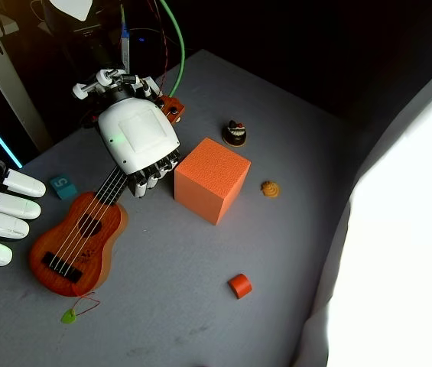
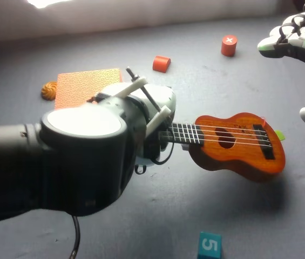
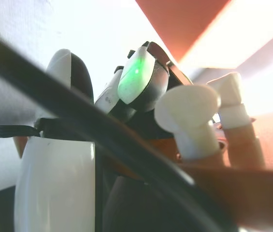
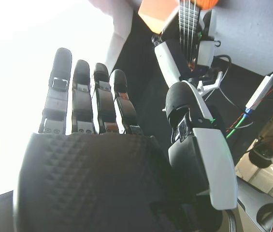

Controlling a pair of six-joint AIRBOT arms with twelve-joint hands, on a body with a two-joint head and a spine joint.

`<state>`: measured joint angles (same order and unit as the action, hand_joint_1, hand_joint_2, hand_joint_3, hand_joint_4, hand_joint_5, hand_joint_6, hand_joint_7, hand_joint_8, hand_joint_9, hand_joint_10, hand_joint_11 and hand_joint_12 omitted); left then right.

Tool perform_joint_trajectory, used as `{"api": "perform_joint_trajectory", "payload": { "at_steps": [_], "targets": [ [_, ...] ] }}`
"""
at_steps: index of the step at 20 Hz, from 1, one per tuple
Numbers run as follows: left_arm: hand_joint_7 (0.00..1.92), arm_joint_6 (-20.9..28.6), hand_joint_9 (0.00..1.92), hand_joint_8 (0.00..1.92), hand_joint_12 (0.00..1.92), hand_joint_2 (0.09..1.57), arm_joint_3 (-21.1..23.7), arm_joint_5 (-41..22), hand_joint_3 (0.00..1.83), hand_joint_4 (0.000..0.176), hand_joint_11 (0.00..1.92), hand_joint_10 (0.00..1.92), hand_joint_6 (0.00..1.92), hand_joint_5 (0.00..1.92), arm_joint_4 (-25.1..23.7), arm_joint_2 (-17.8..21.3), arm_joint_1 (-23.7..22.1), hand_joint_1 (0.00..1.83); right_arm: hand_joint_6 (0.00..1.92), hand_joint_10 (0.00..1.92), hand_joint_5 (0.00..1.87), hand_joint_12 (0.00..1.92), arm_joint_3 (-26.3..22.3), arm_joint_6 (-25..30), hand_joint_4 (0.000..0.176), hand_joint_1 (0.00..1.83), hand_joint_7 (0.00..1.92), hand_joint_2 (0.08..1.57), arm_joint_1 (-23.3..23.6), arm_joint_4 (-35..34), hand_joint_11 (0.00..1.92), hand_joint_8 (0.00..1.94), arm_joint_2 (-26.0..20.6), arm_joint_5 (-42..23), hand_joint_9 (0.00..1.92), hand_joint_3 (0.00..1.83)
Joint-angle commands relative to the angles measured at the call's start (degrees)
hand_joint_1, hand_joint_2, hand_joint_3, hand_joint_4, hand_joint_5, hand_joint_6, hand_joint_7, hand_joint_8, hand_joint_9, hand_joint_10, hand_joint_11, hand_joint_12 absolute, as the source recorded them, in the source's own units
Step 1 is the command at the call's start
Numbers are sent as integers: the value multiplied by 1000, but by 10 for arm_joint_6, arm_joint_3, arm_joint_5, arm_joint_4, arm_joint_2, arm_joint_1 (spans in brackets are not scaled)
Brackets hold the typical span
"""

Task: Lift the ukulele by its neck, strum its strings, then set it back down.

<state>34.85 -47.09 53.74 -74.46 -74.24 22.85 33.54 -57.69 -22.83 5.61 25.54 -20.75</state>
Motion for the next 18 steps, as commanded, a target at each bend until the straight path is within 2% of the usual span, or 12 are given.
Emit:
{"api": "perform_joint_trajectory", "payload": {
  "at_steps": [1, 2, 4, 7, 8, 11, 12, 13, 15, 16, 17, 18],
  "targets": [
    [1247, 9, 1373, 1921, 1921, 1199, -1, 1, 0, 0, 1400, 1921, 1921, 1192, -49, -4, 1, 1488, 412, 347, 3, 642, -2, -2, 0, 214, 144, 1384, 5, -4, 0, 3, -3, -69, 0, 0],
    [1252, 14, 1375, 1921, 1921, 1200, -3, -1, 0, 0, 1401, 1921, 1921, 1199, -54, -6, 6, 1478, 427, 349, 4, 663, -2, -2, 0, 229, 144, 1379, 5, -4, 0, 2, -3, -69, 0, 0],
    [1247, 29, 1369, 1921, 1921, 1198, -8, -10, 0, 0, 1398, 1921, 1921, 1210, -80, -13, 19, 1482, 394, 290, 0, 543, -3, -2, 0, 173, 126, 1391, 5, -4, 0, 0, -3, -69, 0, 1],
    [1224, 55, 1353, 1921, 1921, 1208, -15, -30, 2, 0, 1384, 1921, 1921, 1197, -110, -18, 40, 1473, 412, 290, 0, 479, -3, -2, 0, 224, 145, 1383, 5, -4, 0, 4, -3, -69, 0, 0],
    [1210, 55, 1346, 1921, 1921, 1213, -16, -31, 4, 0, 1384, 1921, 1921, 1190, -111, -19, 46, 1465, 442, 335, 0, 580, -3, -2, 0, 259, 165, 1372, 5, -4, 0, 8, -3, -69, 1, 0],
    [1228, 74, 1351, 1921, 1921, 1198, -19, -31, 0, 0, 1390, 1921, 1921, 1188, -125, -22, 63, 1463, 326, 267, 0, 333, -3, -4, 0, 167, 125, 1403, 5, -3, 0, 1, -3, -69, 0, 6],
    [1232, 78, 1350, 1921, 1921, 1211, -21, -31, 3, 0, 1385, 1921, 1921, 1180, -125, -24, 68, 1450, 405, 325, 4, 428, -3, -4, 0, 223, 157, 1390, 5, -3, 0, 5, -3, -69, 0, 0],
    [1236, 81, 1350, 1921, 1921, 1206, -22, -31, 0, 0, 1380, 1921, 1921, 1178, -126, -25, 71, 1458, 405, 319, 0, 432, -3, -4, 0, 206, 153, 1394, 5, -3, 0, 2, -3, -69, 0, 2],
    [1232, 86, 1325, 1921, 1921, 1187, -27, -31, 0, 0, 1346, 1921, 1921, 1103, -126, -28, 76, 1319, 404, 319, 0, 366, -3, -4, 0, 214, 160, 1391, 5, -3, 0, 3, -3, -69, 0, 0],
    [1189, 88, 1279, 1921, 1921, 1178, -29, -31, 49, 0, 1308, 1921, 1454, 873, -126, -30, 78, 1101, 333, 250, 0, 218, -3, -4, 0, 144, 132, 1413, 5, -3, 0, 2, -3, -69, 0, 6],
    [1165, 91, 1250, 1921, 1921, 1124, -32, -31, 25, 0, 1297, 1921, 1828, 930, -127, -32, 80, 900, 297, 232, 0, 106, -3, -4, 0, 129, 131, 1421, 5, -3, 0, 2, -3, -69, 0, 6],
    [1146, 94, 1226, 1921, 1921, 1086, -34, -32, 7, 0, 1273, 1921, 1902, 1017, -129, -34, 81, 687, 304, 219, 14, 90, -3, -5, 0, 160, 135, 1415, 5, -3, 0, 3, -3, -69, 0, 2]
  ]
}}
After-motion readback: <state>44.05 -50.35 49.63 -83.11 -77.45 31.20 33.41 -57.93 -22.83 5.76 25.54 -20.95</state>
